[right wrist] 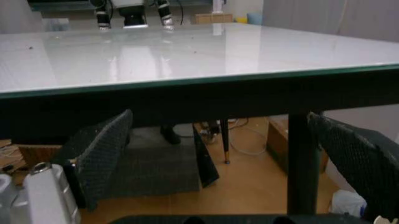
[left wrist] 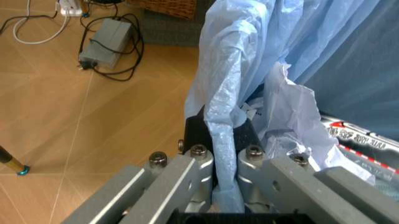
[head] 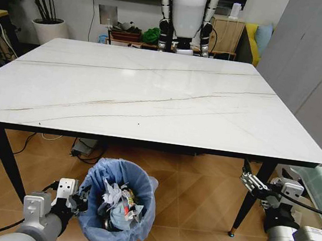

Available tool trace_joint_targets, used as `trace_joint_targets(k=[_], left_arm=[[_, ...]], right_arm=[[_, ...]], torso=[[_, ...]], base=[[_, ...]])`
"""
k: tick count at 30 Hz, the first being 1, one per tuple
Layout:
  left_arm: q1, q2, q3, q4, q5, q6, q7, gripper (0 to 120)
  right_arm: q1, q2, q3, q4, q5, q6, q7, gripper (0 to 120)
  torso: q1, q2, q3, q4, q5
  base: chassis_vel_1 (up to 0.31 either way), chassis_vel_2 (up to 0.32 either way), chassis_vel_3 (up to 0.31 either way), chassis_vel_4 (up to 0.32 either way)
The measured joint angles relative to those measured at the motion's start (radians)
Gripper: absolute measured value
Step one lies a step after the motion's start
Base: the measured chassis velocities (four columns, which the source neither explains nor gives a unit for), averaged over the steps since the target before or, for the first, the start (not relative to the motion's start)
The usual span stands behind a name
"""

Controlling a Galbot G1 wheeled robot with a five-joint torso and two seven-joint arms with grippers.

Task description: Pick up the trash bin and place the trash from the table into it.

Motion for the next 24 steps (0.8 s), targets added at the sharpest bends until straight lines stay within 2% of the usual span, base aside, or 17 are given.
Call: trace_joint_targets(k=[24], left_arm=[[0.004,-0.006,-0.001,0.001,0.005,0.0,0.007,0]], right_arm=[[-0.016,-0.013,-0.053,0.0,-0.043,0.005,-0.024,100]], torso=[[-0.036,-0.094,-0.058,0.0001,0.0]], base=[[0.0,0.0,0.0,0.0]])
